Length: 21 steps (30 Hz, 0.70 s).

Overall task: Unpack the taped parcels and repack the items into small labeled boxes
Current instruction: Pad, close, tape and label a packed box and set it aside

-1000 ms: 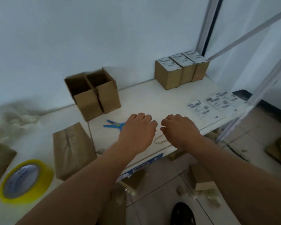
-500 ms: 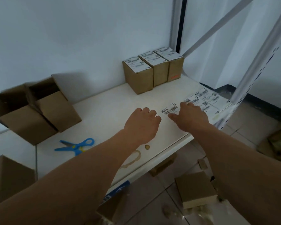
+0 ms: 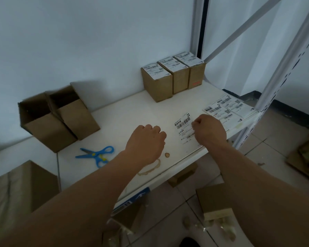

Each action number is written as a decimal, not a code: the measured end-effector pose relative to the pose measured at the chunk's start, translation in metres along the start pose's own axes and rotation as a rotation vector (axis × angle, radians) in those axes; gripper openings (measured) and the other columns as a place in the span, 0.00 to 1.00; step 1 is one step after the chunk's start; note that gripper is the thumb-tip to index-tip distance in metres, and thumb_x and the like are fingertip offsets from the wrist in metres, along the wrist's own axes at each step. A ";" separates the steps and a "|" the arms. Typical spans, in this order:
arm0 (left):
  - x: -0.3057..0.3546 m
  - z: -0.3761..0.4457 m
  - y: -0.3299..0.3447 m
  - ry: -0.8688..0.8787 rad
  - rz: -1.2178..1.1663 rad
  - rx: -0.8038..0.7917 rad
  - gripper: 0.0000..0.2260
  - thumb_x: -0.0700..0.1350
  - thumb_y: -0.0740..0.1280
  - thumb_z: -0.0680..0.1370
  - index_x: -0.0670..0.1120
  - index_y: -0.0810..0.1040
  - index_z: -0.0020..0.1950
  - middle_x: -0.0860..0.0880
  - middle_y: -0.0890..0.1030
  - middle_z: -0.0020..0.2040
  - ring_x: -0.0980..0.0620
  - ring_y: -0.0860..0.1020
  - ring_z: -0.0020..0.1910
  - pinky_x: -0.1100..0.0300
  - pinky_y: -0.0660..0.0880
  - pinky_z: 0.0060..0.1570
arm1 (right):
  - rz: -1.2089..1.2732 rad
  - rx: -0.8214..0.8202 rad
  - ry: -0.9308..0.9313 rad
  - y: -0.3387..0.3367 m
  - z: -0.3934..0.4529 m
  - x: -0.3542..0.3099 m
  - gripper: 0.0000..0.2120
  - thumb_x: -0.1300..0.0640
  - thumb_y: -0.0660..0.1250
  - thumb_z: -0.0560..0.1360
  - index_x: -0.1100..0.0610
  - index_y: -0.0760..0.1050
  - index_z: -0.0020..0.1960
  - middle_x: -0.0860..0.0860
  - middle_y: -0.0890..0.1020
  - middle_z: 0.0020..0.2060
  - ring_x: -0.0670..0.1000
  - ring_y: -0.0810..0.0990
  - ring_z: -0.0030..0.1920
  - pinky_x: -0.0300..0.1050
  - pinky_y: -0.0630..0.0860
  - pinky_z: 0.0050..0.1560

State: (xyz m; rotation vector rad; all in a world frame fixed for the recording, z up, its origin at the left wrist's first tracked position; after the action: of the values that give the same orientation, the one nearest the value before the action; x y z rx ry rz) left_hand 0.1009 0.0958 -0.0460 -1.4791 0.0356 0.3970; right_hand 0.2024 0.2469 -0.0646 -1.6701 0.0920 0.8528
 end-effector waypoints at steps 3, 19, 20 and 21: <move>-0.003 -0.046 -0.018 0.015 -0.017 -0.006 0.14 0.51 0.53 0.84 0.47 0.76 0.58 0.49 0.78 0.51 0.50 0.75 0.48 0.56 0.69 0.50 | 0.152 0.007 -0.019 -0.001 -0.033 -0.024 0.08 0.51 0.61 0.81 0.53 0.76 0.47 0.49 0.80 0.42 0.47 0.75 0.40 0.44 0.70 0.41; -0.120 -0.280 -0.089 -0.381 -0.105 0.111 0.10 0.52 0.59 0.78 0.52 0.78 0.44 0.53 0.80 0.42 0.50 0.78 0.39 0.56 0.74 0.37 | 0.581 -0.200 -0.205 0.061 -0.221 -0.206 0.04 0.51 0.63 0.80 0.49 0.76 0.50 0.42 0.79 0.41 0.42 0.79 0.41 0.42 0.80 0.41; -0.129 -0.292 -0.090 -0.412 -0.116 0.141 0.07 0.51 0.63 0.77 0.52 0.78 0.43 0.53 0.79 0.41 0.50 0.78 0.38 0.57 0.73 0.35 | 0.578 -0.218 -0.213 0.068 -0.227 -0.212 0.04 0.51 0.63 0.80 0.49 0.76 0.50 0.41 0.79 0.42 0.42 0.79 0.40 0.39 0.79 0.38; -0.136 -0.303 -0.090 -0.433 -0.127 0.158 0.03 0.50 0.68 0.74 0.51 0.77 0.42 0.53 0.78 0.40 0.50 0.77 0.37 0.57 0.72 0.34 | 0.575 -0.241 -0.223 0.075 -0.232 -0.219 0.04 0.51 0.63 0.80 0.49 0.76 0.51 0.41 0.79 0.42 0.43 0.79 0.40 0.37 0.78 0.35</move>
State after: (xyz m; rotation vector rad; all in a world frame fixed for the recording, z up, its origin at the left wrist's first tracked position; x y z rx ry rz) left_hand 0.0648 -0.2344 0.0447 -1.2075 -0.3626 0.5895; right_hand 0.1172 -0.0617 0.0073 -1.7848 0.3378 1.5270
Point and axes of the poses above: each hand's wrist, its own z-axis towards the middle knuckle, its own y-axis out of the palm, x = y × z, the point moved 8 cm from there along z, towards the middle knuckle
